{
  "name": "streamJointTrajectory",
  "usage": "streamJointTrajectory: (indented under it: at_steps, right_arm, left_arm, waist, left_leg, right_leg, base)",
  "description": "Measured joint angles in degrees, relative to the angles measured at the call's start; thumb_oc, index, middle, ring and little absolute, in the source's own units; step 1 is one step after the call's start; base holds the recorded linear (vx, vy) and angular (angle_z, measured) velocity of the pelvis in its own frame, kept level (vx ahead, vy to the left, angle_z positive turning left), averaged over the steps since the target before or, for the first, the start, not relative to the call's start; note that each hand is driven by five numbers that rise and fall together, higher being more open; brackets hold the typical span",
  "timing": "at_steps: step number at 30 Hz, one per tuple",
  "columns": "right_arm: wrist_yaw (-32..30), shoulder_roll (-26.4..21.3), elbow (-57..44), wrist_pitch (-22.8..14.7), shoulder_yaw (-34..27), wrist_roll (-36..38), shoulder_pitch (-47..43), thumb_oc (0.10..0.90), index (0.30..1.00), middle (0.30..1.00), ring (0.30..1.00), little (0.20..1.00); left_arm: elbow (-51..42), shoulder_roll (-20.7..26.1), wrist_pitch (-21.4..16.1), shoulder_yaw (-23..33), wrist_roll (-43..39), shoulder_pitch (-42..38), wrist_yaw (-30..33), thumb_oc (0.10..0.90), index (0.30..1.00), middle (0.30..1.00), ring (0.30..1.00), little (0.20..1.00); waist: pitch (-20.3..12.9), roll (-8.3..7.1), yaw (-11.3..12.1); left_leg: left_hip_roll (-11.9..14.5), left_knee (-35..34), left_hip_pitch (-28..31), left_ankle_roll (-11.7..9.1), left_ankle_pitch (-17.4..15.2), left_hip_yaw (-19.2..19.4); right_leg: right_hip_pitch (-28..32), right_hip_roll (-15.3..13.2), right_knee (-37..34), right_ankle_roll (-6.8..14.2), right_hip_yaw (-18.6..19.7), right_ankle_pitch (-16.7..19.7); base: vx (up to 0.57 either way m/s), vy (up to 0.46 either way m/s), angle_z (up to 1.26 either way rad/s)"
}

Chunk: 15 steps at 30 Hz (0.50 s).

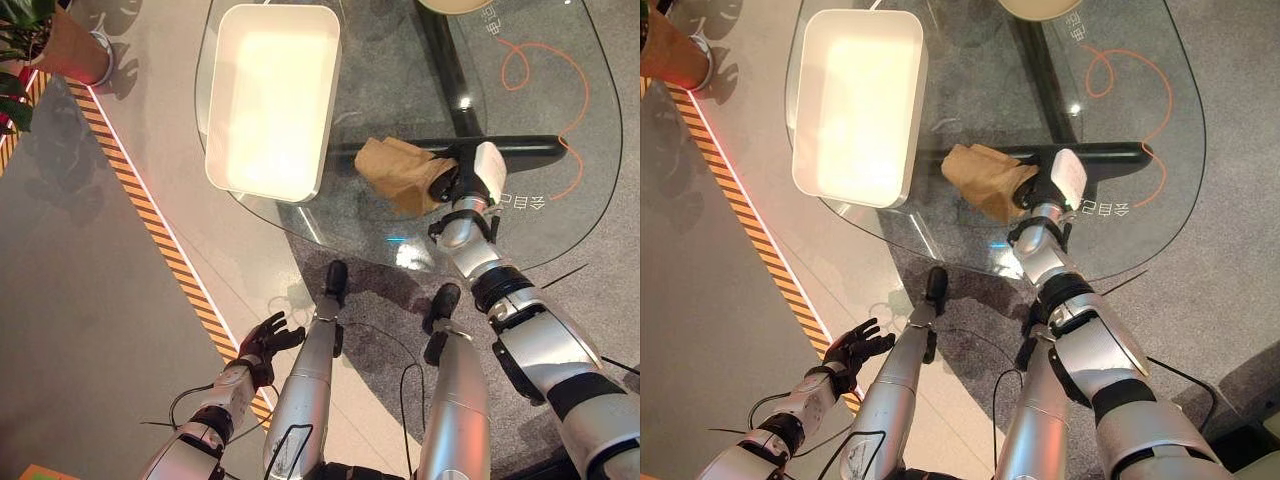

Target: Wipe the table with a cloth and put it in the basket.

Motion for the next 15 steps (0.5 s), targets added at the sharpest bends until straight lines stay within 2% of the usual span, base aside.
streamJointTrajectory:
  at_steps: [11,15]
  right_arm:
    - [-6.55,-6.36,5.32,-1.40,-8.98,8.40,-1.09,0.100,0.300,0.300,0.300,0.200]
    - [-7.23,-8.15,6.32,-1.52,-9.46,10.80,-1.10,0.100,0.300,0.300,0.300,0.200]
  left_arm:
    - [-0.07,0.78,-0.09,0.02,-0.05,-0.01,-0.87,0.800,0.900,0.900,0.900,0.900]
    - [-0.07,1.38,0.05,0.02,-0.13,0.00,-0.98,0.800,0.900,0.900,0.900,0.900]
  waist:
    - [0.17,-0.27,-0.34]
    - [0.19,-0.32,-0.97]
  left_leg:
    - [-0.26,1.69,-0.58,0.85,-0.56,0.39]
    - [-0.22,1.67,-0.60,0.92,-0.60,0.39]
  right_leg:
    - [1.08,-0.04,-1.42,0.74,0.13,1.39]
    - [1.08,0.01,-2.01,0.71,0.14,1.62]
  base:
    - [0.00,-0.001,-0.01]
    - [0.00,0.000,0.00]
